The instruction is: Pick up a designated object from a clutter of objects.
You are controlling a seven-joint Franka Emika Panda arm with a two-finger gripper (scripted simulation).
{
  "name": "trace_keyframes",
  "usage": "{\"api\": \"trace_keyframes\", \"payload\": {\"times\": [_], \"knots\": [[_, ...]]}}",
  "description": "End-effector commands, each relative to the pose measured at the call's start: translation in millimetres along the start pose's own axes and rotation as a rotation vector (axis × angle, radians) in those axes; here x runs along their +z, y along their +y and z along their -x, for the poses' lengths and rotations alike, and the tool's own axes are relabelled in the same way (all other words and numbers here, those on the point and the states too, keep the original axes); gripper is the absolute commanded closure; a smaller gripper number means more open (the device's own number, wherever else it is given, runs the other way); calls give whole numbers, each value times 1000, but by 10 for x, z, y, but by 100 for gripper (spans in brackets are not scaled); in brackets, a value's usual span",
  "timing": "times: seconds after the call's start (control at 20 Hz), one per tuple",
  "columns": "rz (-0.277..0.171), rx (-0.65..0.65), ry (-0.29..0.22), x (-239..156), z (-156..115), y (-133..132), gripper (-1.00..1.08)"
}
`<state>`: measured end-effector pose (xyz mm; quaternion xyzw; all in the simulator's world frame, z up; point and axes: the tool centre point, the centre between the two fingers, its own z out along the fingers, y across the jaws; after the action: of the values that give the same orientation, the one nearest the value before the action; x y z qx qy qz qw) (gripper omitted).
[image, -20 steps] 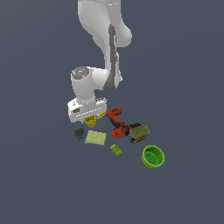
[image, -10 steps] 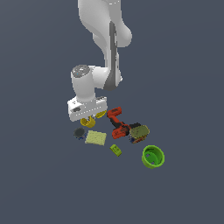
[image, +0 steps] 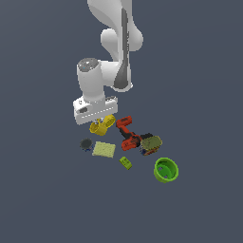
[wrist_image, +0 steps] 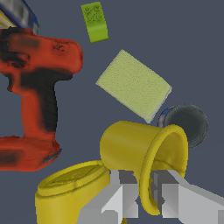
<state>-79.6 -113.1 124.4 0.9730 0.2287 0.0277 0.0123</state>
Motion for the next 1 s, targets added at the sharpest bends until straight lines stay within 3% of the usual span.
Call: {"api": "trace_keyframes", "payload": {"times": [0.0,0.95], "knots": [[0,1,-2,-169,12,-42,108],[-16,5,-28,-1734,119,-448,108]]}}
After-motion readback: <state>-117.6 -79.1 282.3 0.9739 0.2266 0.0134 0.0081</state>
